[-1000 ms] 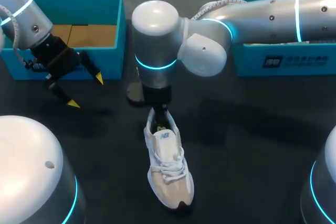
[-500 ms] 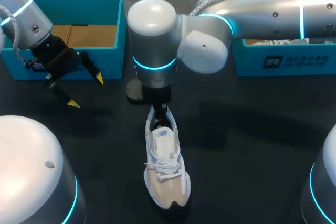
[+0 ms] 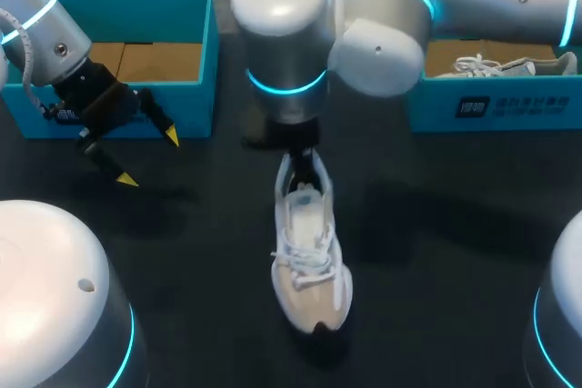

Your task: Take the shoe out of the shoebox, open the shoe tongue, remove and reinsert the insole, then place the shoe into the shoebox

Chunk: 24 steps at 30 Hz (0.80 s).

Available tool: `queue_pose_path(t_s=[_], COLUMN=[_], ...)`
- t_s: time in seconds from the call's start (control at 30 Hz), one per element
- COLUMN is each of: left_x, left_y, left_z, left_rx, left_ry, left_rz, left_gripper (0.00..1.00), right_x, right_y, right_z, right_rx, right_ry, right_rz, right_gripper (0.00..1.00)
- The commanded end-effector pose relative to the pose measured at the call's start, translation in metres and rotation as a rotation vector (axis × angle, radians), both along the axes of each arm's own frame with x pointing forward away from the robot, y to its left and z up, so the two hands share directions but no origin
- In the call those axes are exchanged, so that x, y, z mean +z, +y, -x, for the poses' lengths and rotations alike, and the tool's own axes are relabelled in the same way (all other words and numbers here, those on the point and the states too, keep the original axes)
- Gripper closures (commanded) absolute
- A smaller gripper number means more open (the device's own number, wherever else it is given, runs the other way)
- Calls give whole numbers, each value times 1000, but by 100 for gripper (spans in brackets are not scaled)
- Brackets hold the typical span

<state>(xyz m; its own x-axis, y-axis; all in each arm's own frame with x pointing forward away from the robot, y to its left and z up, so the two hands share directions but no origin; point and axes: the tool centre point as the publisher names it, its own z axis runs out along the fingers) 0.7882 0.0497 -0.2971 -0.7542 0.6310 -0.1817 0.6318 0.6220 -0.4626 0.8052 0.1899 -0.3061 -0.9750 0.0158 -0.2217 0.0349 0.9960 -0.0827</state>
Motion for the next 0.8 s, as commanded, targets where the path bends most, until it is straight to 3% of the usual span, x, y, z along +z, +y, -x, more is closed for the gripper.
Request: queue_pose_path(t_s=[0.03,0.3,0.8], left_x=[0,0,0], left_y=[0,0,0], left_z=[0,0,0], left_rx=[0,0,0], left_ry=[0,0,0], left_rz=[-4,-4,-4], left_gripper=[0,0,0], right_x=[42,86,86], right_y=[-30,-63,-63], right_z=[-10,-43,-43], right_rx=[14,117,117], right_ry=[-21,-27,-27], right_rz=[-11,-41,-41], right_gripper=[100,100,100])
